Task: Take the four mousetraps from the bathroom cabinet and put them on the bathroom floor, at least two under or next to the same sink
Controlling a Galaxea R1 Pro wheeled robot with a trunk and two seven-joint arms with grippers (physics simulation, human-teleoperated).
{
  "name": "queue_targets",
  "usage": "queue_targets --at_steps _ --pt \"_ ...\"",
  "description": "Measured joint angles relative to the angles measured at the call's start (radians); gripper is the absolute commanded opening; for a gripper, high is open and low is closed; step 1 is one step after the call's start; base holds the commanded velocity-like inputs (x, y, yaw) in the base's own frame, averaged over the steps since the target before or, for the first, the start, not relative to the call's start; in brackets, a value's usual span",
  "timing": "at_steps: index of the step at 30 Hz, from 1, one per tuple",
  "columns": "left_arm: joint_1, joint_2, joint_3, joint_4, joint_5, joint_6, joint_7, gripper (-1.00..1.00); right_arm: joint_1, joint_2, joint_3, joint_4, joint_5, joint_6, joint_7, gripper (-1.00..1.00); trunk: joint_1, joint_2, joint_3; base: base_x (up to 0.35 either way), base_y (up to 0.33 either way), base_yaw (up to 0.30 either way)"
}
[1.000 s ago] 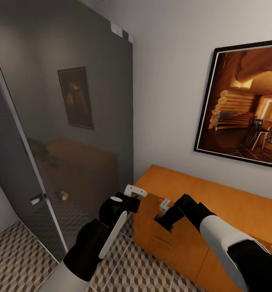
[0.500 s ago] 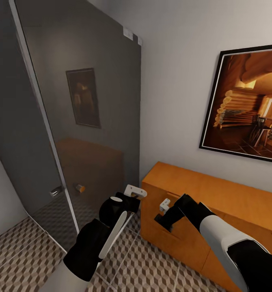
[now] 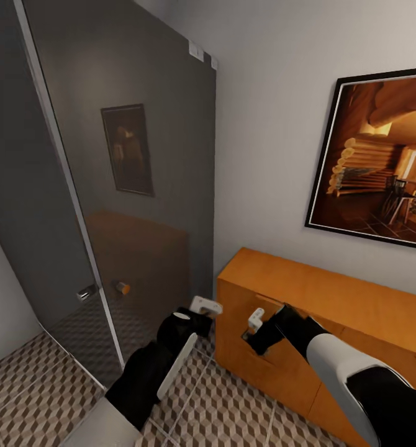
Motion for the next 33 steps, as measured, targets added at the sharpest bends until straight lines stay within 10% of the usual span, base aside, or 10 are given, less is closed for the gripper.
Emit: queue_targets --at_steps 5,6,16,23,30,33 --pt "0.000 0.002 0.002 0.217 0.001 -0.153 0.000 -1.00 0.000 0.001 -0.011 0.173 -0.052 -0.149 -0.090 -1.00 0.000 0.000 0.000 0.000 0.000 0.000" --pt "0.000 0.007 0.002 0.322 0.011 -0.224 0.000 -1.00 0.002 0.000 -0.003 0.247 -0.123 -0.222 -0.136 -1.00 0.000 0.000 0.000 0.000 0.000 0.000" --pt "0.000 0.052 0.016 1.047 0.216 -0.819 -0.008 -1.00 0.187 -0.014 -0.004 0.313 -0.240 -0.404 -0.345 -1.00 0.000 0.000 0.000 0.000 0.000 0.000" --pt "0.004 0.150 0.015 1.250 0.368 -0.954 -0.153 -1.00 0.327 -0.052 -0.013 0.310 -0.442 -0.475 -0.503 -1.00 0.000 0.000 0.000 0.000 0.000 0.000" --pt "0.099 0.260 0.015 1.282 0.518 -1.088 -0.266 -1.00 0.430 -0.116 -0.016 0.310 -0.513 -0.553 -0.605 -1.00 0.000 0.000 0.000 0.000 0.000 0.000" --pt "0.146 0.281 0.015 1.284 0.581 -1.184 -0.272 -1.00 0.460 -0.141 -0.018 0.310 -0.622 -0.641 -0.664 -1.00 0.000 0.000 0.000 0.000 0.000 0.000"
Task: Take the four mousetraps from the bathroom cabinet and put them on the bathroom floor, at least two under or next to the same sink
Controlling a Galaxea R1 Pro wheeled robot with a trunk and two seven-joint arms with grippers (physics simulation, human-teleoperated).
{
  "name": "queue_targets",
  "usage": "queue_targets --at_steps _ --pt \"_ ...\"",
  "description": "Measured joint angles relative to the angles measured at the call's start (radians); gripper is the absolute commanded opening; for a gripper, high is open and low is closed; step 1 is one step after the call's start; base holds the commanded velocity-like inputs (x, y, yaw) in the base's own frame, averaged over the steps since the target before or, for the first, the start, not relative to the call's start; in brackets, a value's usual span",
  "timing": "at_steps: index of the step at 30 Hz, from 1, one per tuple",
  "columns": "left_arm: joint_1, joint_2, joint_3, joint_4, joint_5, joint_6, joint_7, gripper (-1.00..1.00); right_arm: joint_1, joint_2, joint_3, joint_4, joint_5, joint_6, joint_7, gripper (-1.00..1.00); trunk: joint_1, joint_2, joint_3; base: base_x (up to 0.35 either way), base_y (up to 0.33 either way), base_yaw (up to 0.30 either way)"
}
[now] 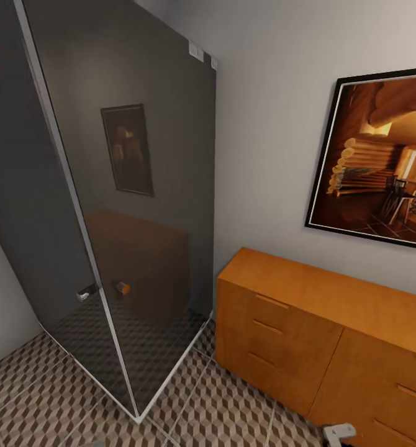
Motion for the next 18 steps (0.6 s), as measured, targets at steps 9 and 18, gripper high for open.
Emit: queue_targets --at_steps 9,18 --pt "0.057 0.019 0.000 0.001 0.106 -0.157 -0.003 -1.00 0.024 -0.049 0.002 0.000 -0.173 -0.070 -0.003 -1.00 0.000 0.000 0.000 0.000 0.000 0.000" --pt "0.070 0.012 0.000 0.000 0.131 -0.193 0.000 -1.00 0.031 -0.047 0.024 -0.003 -0.135 -0.071 -0.002 -1.00 0.000 0.000 0.000 0.000 0.000 0.000"
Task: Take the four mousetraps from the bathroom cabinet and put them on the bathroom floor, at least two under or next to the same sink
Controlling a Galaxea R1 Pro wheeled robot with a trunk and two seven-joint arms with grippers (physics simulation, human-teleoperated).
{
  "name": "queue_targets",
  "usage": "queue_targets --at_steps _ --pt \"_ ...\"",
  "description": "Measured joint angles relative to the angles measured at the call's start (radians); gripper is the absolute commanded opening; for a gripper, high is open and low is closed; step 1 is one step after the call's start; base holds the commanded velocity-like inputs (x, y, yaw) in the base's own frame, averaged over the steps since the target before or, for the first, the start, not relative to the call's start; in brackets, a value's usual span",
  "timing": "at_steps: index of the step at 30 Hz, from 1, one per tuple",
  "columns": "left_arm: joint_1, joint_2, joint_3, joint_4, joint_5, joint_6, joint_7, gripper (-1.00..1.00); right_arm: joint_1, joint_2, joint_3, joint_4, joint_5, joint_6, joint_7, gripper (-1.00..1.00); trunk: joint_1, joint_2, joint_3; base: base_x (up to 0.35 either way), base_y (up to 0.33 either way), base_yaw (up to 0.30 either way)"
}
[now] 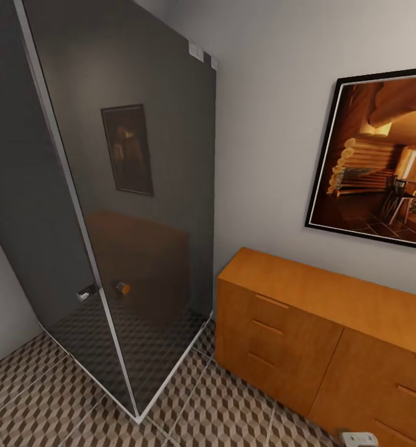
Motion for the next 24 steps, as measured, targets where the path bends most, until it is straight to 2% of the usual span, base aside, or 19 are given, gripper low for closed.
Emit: queue_targets --at_steps 3,7,24 --pt "0.000 -0.002 0.001 0.000 0.003 -0.001 0.001 -1.00 0.000 0.004 0.006 0.000 0.027 0.001 -0.001 -1.00 0.000 0.000 0.000 0.000 0.000 0.000" --pt "0.001 -0.001 0.000 0.000 0.003 -0.003 0.000 -1.00 0.001 0.007 0.007 0.000 0.043 0.000 -0.001 -1.00 0.000 0.000 0.000 0.000 0.000 0.000" --pt "0.001 0.006 -0.001 0.000 -0.001 -0.003 -0.005 -1.00 0.001 0.011 0.006 0.000 0.042 -0.002 -0.003 -1.00 0.000 0.000 0.000 0.000 0.000 0.000"
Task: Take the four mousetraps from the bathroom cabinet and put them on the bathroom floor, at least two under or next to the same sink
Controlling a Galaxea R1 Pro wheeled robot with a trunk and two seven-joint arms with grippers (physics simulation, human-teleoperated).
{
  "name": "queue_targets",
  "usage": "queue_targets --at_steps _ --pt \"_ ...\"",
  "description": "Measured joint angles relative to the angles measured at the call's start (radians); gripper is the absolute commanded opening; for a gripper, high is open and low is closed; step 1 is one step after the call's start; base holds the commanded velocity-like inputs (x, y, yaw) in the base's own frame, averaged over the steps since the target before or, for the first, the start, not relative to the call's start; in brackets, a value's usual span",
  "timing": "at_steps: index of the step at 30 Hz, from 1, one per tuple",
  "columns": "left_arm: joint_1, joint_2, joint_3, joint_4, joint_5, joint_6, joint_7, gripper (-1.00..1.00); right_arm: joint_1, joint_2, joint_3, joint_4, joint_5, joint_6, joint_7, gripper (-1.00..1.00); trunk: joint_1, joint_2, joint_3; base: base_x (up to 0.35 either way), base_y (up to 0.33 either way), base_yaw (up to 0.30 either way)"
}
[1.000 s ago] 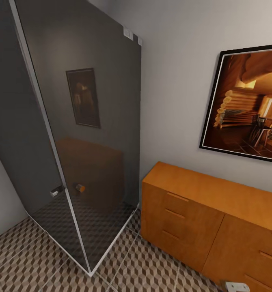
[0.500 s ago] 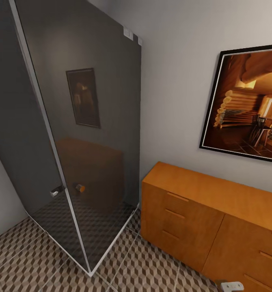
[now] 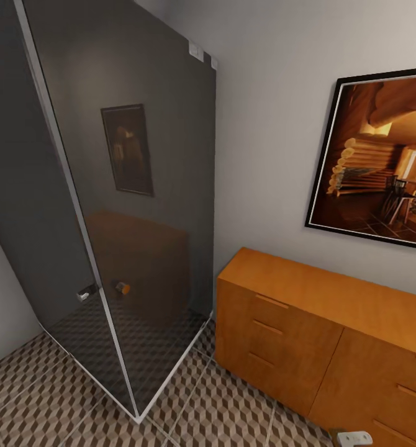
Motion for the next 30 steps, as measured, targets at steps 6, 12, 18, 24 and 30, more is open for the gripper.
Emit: queue_targets --at_steps 6,12,18,24,30 --pt "0.000 -0.001 -0.002 0.000 0.000 -0.001 0.000 -1.00 0.000 0.000 0.000 0.000 0.003 0.001 0.000 -1.00 0.000 0.000 0.000 0.000 0.000 0.140" --pt "0.000 0.000 -0.002 0.000 0.000 -0.001 0.000 -1.00 0.000 0.000 0.000 0.000 0.005 0.001 0.000 -1.00 0.000 0.000 0.000 0.000 0.000 0.266" --pt "0.000 -0.003 -0.002 0.000 0.000 -0.001 0.002 -1.00 0.000 0.000 0.000 0.000 0.005 0.001 0.000 -1.00 0.000 0.000 0.000 0.000 0.000 0.287" --pt "0.000 -0.006 -0.003 0.000 -0.001 -0.003 0.005 -1.00 0.000 0.000 0.000 0.000 0.006 0.002 0.000 -1.00 0.000 0.000 0.000 0.000 0.000 0.297" --pt "0.001 -0.008 -0.004 0.000 -0.001 -0.004 0.006 -1.00 0.000 0.000 0.000 0.000 0.006 0.002 0.000 -1.00 0.000 0.000 0.000 0.000 0.000 0.299"
